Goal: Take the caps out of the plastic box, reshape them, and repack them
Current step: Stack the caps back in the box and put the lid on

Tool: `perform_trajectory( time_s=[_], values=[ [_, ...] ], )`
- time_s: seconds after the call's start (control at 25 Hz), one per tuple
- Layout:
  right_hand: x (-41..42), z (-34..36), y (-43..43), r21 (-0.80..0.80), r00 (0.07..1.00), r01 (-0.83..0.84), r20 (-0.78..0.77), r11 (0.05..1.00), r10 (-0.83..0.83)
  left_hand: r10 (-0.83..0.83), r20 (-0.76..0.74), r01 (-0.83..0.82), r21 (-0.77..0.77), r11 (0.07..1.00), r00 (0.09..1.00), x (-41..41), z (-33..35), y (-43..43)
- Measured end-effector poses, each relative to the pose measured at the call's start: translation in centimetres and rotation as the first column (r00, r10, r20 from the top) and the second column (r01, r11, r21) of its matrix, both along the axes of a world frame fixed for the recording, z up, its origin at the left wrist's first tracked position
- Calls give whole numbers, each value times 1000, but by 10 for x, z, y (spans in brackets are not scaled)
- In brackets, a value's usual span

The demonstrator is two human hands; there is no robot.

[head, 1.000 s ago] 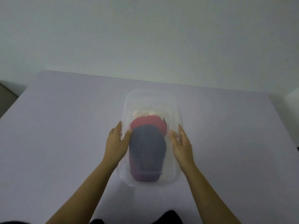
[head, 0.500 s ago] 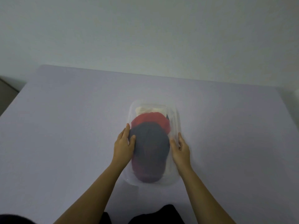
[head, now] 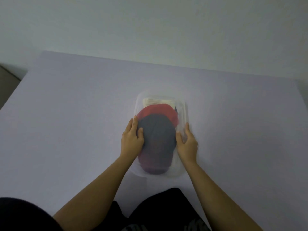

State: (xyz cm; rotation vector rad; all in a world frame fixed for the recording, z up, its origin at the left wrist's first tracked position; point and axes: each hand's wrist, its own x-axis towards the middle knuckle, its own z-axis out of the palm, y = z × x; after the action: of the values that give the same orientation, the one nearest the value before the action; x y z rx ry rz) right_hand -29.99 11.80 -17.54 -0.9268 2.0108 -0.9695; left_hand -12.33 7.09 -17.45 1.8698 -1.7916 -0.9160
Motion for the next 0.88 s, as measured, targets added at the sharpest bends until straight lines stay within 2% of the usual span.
perform_trajectory(
  time_s=[0.12,0.2,0.24,0.32,0.36,0.44,0.52,0.56,0.68,0.88],
  values=[
    [0,-1,0,6,998,-44,-42,999,44,-48,13,48,53,997,999,2,5,-2],
    [-5,0,3,-12,998,-54,-33,998,54,-72,-31,75,137,988,997,12,9,-1],
    [-9,0,7,-19,999,-31,-30,999,31,-30,-99,50,205,977,995,20,11,2],
    [-12,-2,28,24,1000,21,22,999,-21,191,-271,-70,398,915,943,41,16,20],
    [-10,-5,45,78,996,29,86,997,-35,310,-345,-101,509,855,886,49,17,34],
    [1,-7,81,186,957,-43,291,982,-13,456,-440,-48,677,734,774,54,16,68],
    [10,-5,97,174,866,-94,500,980,-6,492,-545,26,688,725,679,49,13,81],
    [11,-5,96,139,837,-69,547,988,-19,508,-583,20,669,743,634,45,12,79],
    [1,-8,72,64,822,7,567,998,-42,540,-627,2,654,757,562,30,18,49],
    [-36,-2,-6,-28,838,23,545,999,-4,495,-667,36,615,788,556,-7,36,-32]
  ],
)
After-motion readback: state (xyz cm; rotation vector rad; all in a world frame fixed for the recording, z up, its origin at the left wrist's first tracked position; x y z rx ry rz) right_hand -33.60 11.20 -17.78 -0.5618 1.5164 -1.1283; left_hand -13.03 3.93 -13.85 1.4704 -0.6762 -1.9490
